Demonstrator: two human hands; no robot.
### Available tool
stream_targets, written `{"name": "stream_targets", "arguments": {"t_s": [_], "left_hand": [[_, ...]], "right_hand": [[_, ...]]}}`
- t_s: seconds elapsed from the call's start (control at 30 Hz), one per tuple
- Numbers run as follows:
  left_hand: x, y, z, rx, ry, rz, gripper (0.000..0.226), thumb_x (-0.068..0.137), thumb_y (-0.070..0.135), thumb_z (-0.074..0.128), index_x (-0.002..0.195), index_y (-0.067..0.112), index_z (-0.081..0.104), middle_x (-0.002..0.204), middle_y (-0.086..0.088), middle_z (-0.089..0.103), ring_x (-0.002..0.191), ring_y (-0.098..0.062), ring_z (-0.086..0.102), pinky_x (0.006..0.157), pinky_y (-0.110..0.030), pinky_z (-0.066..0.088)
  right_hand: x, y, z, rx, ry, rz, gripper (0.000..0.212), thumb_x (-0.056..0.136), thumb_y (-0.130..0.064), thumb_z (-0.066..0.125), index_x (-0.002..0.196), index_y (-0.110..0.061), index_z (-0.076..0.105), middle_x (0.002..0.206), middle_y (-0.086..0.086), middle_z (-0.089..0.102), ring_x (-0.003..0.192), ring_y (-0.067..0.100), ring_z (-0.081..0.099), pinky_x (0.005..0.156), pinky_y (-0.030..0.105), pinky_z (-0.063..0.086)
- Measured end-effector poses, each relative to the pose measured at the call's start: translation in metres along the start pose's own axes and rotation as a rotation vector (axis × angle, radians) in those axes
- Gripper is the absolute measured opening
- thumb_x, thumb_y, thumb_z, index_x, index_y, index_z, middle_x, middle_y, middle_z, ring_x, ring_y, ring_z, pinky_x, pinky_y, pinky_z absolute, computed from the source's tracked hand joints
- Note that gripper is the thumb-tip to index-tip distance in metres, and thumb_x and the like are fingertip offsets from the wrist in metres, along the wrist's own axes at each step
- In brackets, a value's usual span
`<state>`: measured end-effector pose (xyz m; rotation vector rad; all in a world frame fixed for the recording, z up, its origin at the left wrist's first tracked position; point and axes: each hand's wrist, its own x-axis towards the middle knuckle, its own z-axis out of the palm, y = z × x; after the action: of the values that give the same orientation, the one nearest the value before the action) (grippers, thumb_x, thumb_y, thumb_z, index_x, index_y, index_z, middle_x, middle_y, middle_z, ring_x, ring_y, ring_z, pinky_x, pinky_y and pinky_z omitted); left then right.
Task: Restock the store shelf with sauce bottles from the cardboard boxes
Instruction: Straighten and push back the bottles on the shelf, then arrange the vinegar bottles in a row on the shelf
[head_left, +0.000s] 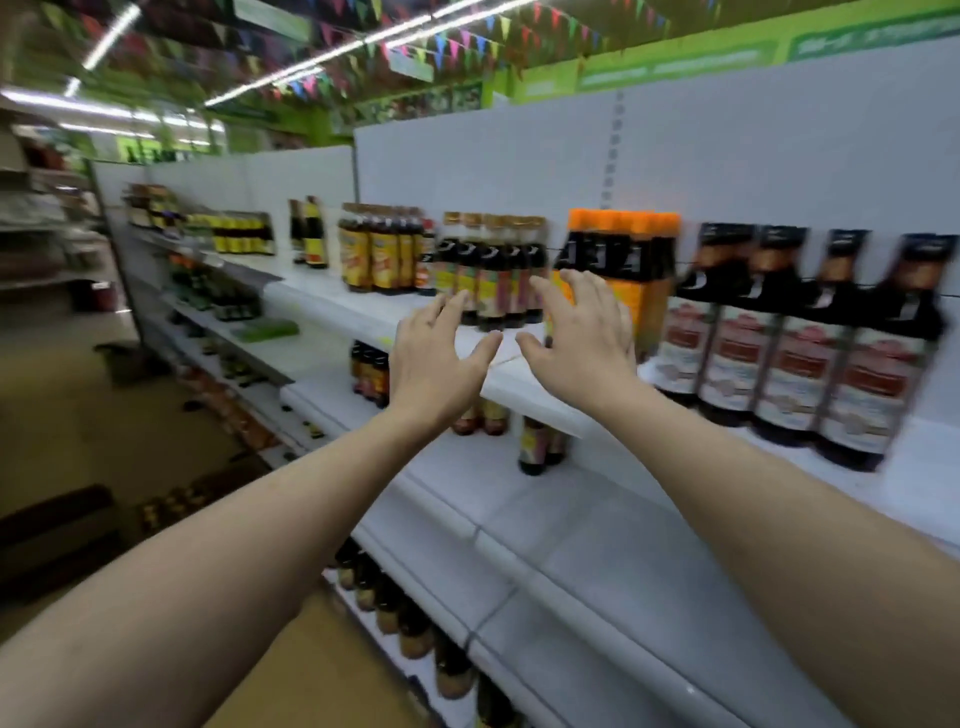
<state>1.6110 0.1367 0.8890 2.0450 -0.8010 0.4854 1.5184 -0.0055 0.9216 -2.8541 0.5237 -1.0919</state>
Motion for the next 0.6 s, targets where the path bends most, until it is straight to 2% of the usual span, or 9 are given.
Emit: {"name": "stream_targets", "arguments": {"t_s": [0.37, 0.6], "left_hand": [[0.000, -0.238, -0.096, 0.448, -0.049, -0.338, 0.072, 0.101, 0.067, 0.040, 0.163, 0.031, 0.026, 0.172, -0.003, 0.019, 0.159, -0.028, 0.009, 0.126, -0.048, 0.016], [0.004, -0.373, -0.115, 0.733, -0.123, -0.448, 0.078, 0.097, 0.077, 0.026, 0.164, 0.037, 0.018, 0.174, 0.000, 0.004, 0.159, -0.027, -0.005, 0.126, -0.059, 0.002]], "right_hand": [[0.043, -0.176, 0.189, 0.076, -0.303, -0.239, 0.063, 0.099, -0.051, 0.054, 0.155, -0.028, 0.036, 0.165, 0.009, 0.025, 0.154, 0.030, 0.014, 0.123, 0.052, 0.018], [0.083, -0.261, 0.332, 0.098, -0.537, -0.393, 0.076, 0.099, -0.069, 0.041, 0.163, -0.040, 0.011, 0.173, 0.002, -0.003, 0.158, 0.032, -0.008, 0.124, 0.064, 0.006]]}}
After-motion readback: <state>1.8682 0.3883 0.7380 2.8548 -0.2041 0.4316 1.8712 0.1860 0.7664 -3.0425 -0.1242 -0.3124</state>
